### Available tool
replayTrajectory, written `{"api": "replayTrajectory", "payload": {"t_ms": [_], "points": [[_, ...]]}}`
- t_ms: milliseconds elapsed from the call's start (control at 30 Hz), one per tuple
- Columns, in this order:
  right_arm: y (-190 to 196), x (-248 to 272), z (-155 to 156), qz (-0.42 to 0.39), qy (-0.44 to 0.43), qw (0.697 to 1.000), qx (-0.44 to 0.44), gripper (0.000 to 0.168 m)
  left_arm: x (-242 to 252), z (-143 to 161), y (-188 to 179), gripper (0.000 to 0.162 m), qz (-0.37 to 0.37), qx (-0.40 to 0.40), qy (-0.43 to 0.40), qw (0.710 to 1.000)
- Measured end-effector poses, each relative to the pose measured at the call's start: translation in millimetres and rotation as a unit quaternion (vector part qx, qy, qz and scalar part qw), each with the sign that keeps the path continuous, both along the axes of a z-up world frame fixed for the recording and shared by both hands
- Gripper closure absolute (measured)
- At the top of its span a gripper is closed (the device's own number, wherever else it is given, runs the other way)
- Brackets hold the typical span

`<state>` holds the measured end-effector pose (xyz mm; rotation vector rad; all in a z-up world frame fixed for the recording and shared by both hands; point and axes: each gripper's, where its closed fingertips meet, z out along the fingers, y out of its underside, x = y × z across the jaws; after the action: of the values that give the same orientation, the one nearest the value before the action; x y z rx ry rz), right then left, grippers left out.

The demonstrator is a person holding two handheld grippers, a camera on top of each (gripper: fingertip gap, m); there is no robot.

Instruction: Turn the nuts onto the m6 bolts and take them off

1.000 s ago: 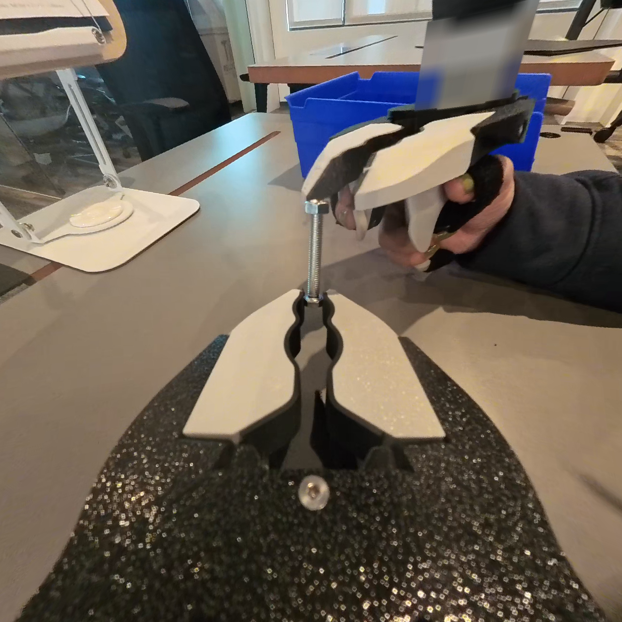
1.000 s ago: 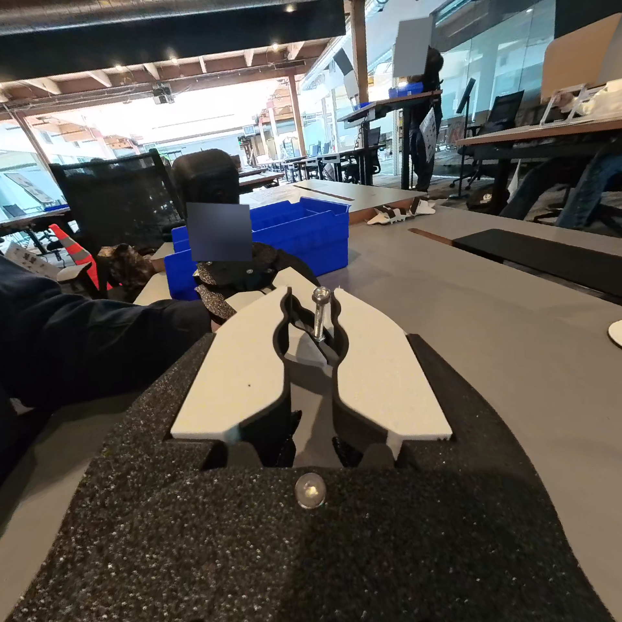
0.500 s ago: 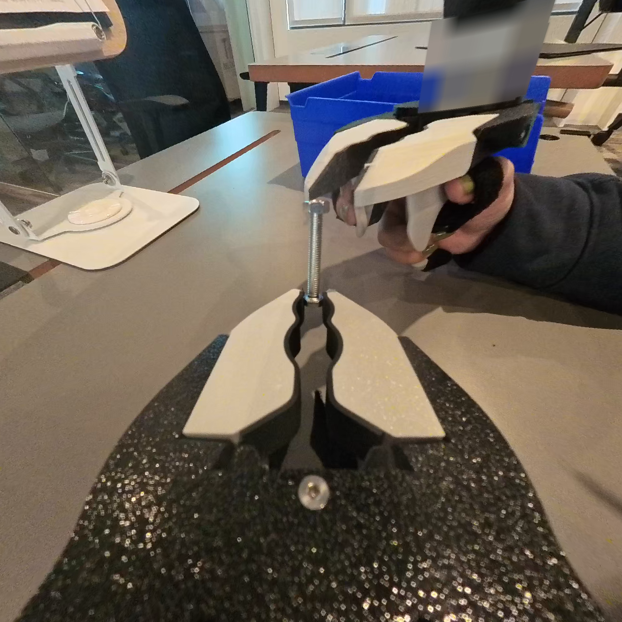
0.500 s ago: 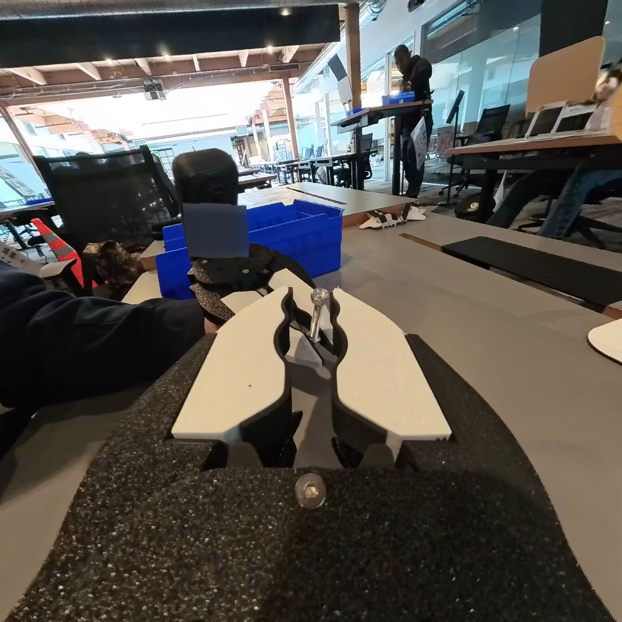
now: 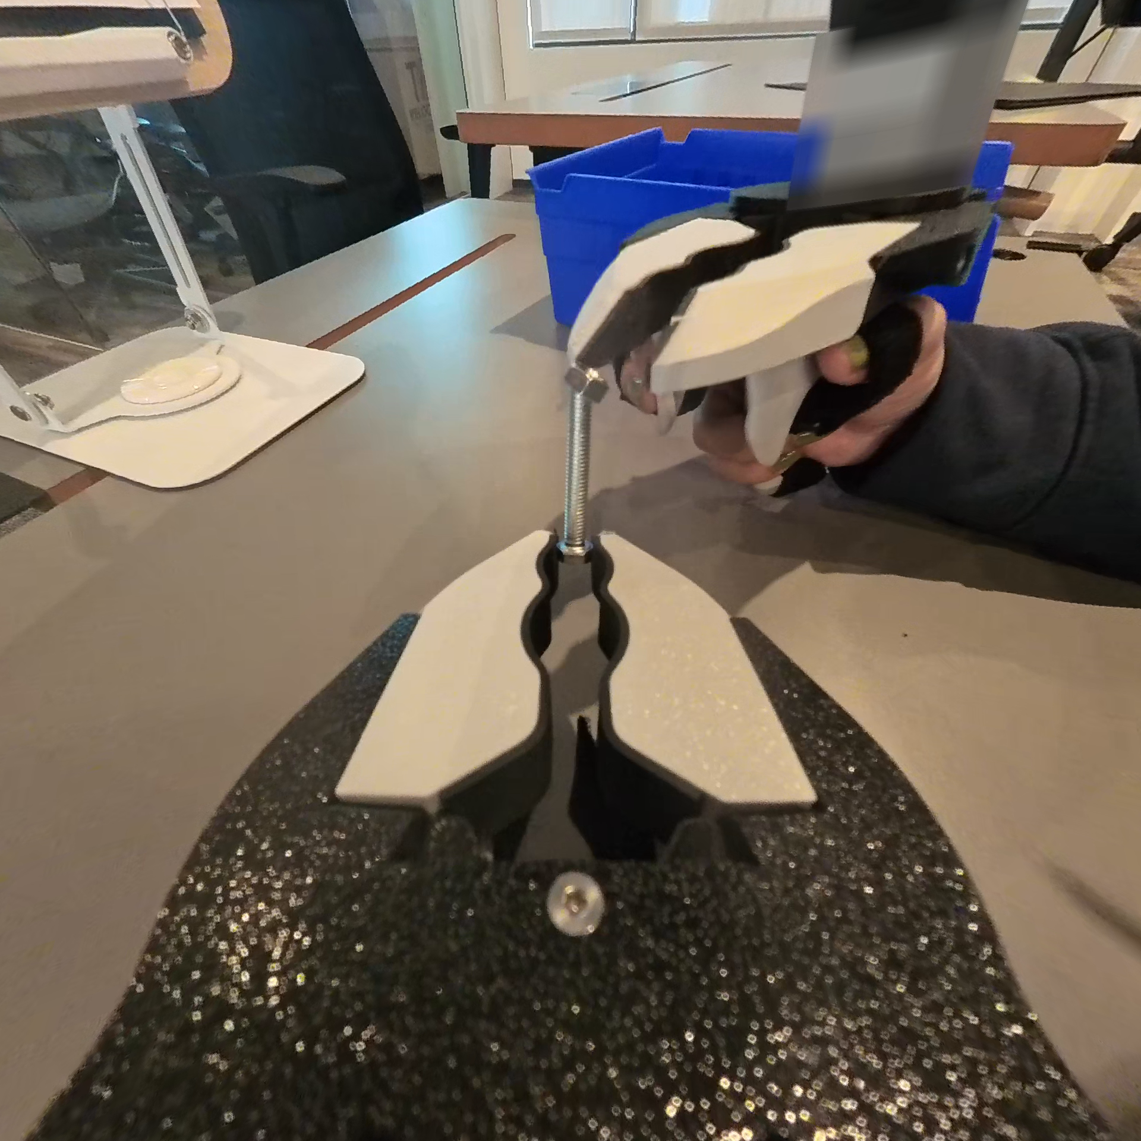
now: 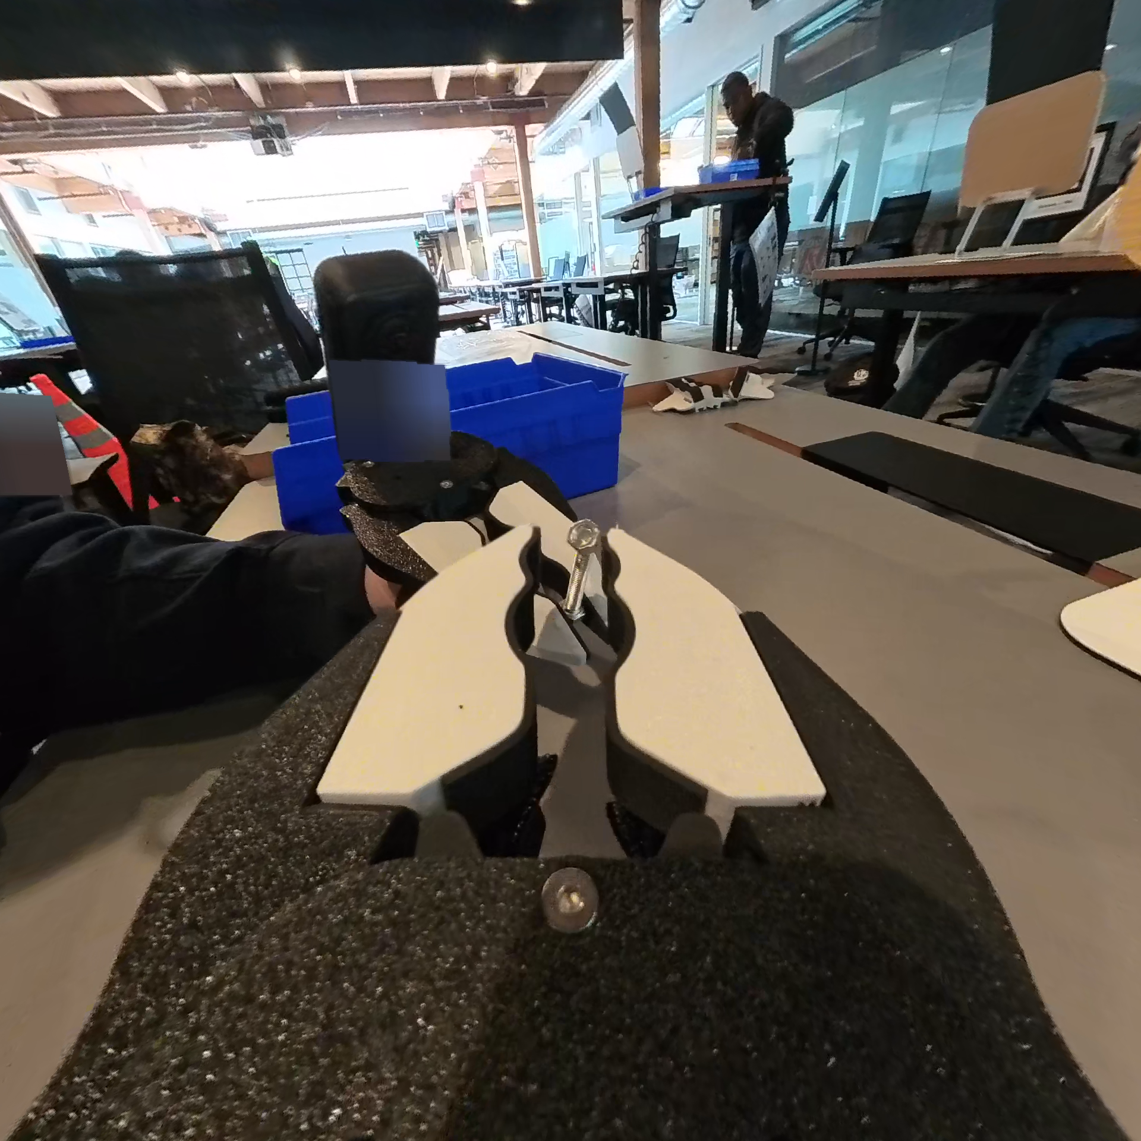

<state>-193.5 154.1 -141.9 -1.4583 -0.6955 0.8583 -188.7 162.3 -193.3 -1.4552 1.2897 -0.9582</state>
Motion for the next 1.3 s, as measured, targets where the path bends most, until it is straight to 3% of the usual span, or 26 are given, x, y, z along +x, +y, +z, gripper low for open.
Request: {"api": "replayTrajectory", "payload": {"t_ms": [567, 867, 1300], "points": [[1.7, 2.4, -2.3, 0.003, 0.013, 0.999, -0.034, 0.162, 2.5, -2.1, -8.2, 0.152, -0.024, 0.015, 0.01, 1.0], [3.4, 6.0, -0.4, 0.023, 0.071, 0.994, -0.083, 0.162, 2.4, -1.3, -9.0, 0.152, -0.027, 0.015, 0.007, 1.0], [2.8, 6.9, -1.8, 0.024, 0.061, 0.995, -0.08, 0.162, 1.6, -0.5, -6.0, 0.152, -0.018, 0.007, 0.003, 1.0]]}}
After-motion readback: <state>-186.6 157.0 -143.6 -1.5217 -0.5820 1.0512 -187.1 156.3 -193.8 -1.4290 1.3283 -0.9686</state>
